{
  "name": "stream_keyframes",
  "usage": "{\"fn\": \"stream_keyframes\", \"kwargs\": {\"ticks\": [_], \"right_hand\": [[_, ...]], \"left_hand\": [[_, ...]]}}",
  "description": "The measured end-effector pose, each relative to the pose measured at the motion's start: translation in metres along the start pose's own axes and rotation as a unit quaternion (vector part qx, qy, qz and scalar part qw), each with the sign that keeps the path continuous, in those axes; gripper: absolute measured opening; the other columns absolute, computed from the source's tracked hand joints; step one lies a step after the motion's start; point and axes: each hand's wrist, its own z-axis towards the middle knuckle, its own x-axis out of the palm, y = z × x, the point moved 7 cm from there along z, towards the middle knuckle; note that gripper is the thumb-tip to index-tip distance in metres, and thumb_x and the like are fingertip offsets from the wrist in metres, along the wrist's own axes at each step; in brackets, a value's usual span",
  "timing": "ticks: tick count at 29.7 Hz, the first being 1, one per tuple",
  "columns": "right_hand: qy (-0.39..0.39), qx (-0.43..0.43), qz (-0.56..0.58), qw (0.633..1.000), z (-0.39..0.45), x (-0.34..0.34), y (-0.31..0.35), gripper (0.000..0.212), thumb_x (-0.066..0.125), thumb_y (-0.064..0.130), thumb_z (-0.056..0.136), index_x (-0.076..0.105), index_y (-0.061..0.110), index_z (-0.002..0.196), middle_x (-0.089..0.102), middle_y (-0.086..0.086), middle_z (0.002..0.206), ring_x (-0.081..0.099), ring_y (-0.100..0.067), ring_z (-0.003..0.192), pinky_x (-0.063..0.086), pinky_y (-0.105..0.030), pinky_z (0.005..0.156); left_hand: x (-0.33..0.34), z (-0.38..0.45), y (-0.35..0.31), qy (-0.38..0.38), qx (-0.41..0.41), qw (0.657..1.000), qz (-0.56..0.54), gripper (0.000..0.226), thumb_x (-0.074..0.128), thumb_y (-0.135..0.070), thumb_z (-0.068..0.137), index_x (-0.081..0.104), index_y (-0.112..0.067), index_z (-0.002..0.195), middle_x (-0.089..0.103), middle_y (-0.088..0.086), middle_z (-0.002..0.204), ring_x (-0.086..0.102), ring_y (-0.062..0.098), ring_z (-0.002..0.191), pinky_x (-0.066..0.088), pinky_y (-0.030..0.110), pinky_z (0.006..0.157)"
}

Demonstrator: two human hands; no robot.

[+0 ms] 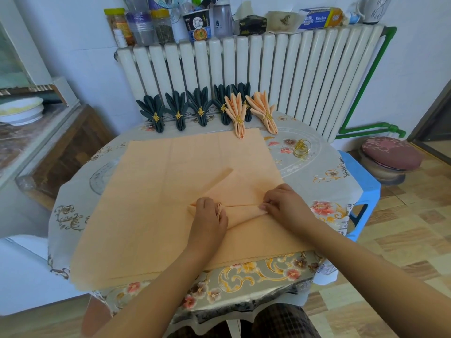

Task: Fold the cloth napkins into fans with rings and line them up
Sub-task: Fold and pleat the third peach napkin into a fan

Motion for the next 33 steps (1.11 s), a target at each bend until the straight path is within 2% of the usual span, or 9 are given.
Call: {"fn": "stream_keyframes", "kwargs": {"ticks": [4,6,8,10,12,15,17,25,33], "right_hand": [[0.004,0.032,0.029,0.999,0.003,0.0,-0.004,0.012,0.071,0.019,0.082,0.068,0.008,0.082,0.055,0.003,0.084,0.041,-0.014,0.09,0.028,-0.018,0.074],[0.006,0.047,0.037,0.998,0.003,0.001,-0.006,0.011,0.071,0.021,0.082,0.068,0.011,0.081,0.055,0.005,0.084,0.041,-0.013,0.089,0.029,-0.019,0.074],[0.004,0.052,0.031,0.998,0.005,0.001,-0.004,0.011,0.072,0.023,0.081,0.068,0.012,0.08,0.055,0.007,0.084,0.041,-0.013,0.089,0.029,-0.022,0.076],[0.007,0.055,0.016,0.998,0.007,0.001,-0.003,0.013,0.073,0.025,0.08,0.068,0.013,0.08,0.055,0.008,0.084,0.039,-0.012,0.089,0.027,-0.024,0.077],[0.012,0.061,-0.007,0.998,0.009,0.001,-0.004,0.015,0.073,0.028,0.079,0.068,0.015,0.08,0.055,0.009,0.085,0.037,-0.011,0.09,0.025,-0.026,0.077],[0.012,0.057,-0.028,0.998,0.011,0.0,-0.004,0.017,0.073,0.032,0.079,0.067,0.016,0.079,0.056,0.01,0.085,0.037,-0.012,0.091,0.022,-0.028,0.076],[0.008,0.044,-0.037,0.998,0.01,-0.001,-0.002,0.018,0.072,0.033,0.08,0.068,0.015,0.081,0.058,0.008,0.087,0.036,-0.011,0.091,0.02,-0.027,0.075],[-0.087,0.046,0.045,0.994,-0.01,-0.017,-0.017,0.012,0.079,0.021,0.074,0.071,0.013,0.071,0.06,0.007,0.075,0.044,-0.015,0.087,0.036,-0.03,0.079],[-0.048,0.086,0.004,0.995,-0.005,-0.014,-0.02,0.019,0.074,0.028,0.079,0.064,0.012,0.074,0.051,0.005,0.078,0.041,-0.018,0.087,0.032,-0.03,0.075]], "left_hand": [[0.0,0.003,0.0,0.001,-0.031,0.999,-0.018,0.007,0.052,-0.004,0.092,0.045,-0.004,0.094,0.038,0.006,0.103,0.044,0.016,0.089,0.03,0.012,0.077],[0.003,0.007,-0.001,0.026,-0.038,0.999,-0.002,0.024,0.048,-0.004,0.094,0.046,-0.004,0.118,0.034,0.003,0.111,0.047,0.017,0.099,0.032,0.013,0.083],[0.009,0.013,-0.003,0.064,-0.025,0.996,0.064,0.045,0.042,-0.006,0.094,0.043,-0.015,0.138,0.034,0.006,0.128,0.044,0.021,0.118,0.029,0.021,0.096],[0.015,0.021,-0.014,0.09,0.042,0.97,0.22,0.045,0.037,-0.013,0.094,0.051,-0.025,0.135,0.03,0.005,0.146,0.031,0.023,0.132,0.013,0.03,0.103],[0.025,0.027,-0.03,0.133,0.121,0.943,0.282,0.046,0.03,-0.018,0.094,0.052,-0.022,0.135,0.03,0.004,0.153,0.022,0.02,0.14,0.001,0.032,0.109],[0.052,0.024,-0.034,0.253,0.155,0.91,0.288,0.053,0.025,-0.033,0.102,0.017,-0.019,0.152,0.009,0.004,0.161,0.004,0.017,0.148,-0.005,0.036,0.118],[0.062,0.02,-0.025,0.281,0.15,0.895,0.311,0.058,0.018,-0.046,0.102,0.0,-0.027,0.153,-0.007,0.001,0.161,-0.008,0.017,0.148,-0.006,0.043,0.119],[0.063,0.022,-0.018,0.275,0.133,0.909,0.282,0.054,0.012,-0.044,0.102,-0.001,-0.029,0.153,-0.009,-0.004,0.161,-0.012,0.012,0.147,-0.007,0.041,0.119],[0.064,0.022,-0.016,0.272,0.125,0.916,0.268,0.053,0.012,-0.042,0.103,0.0,-0.03,0.153,-0.008,-0.006,0.16,-0.011,0.009,0.146,-0.008,0.039,0.119]]}}
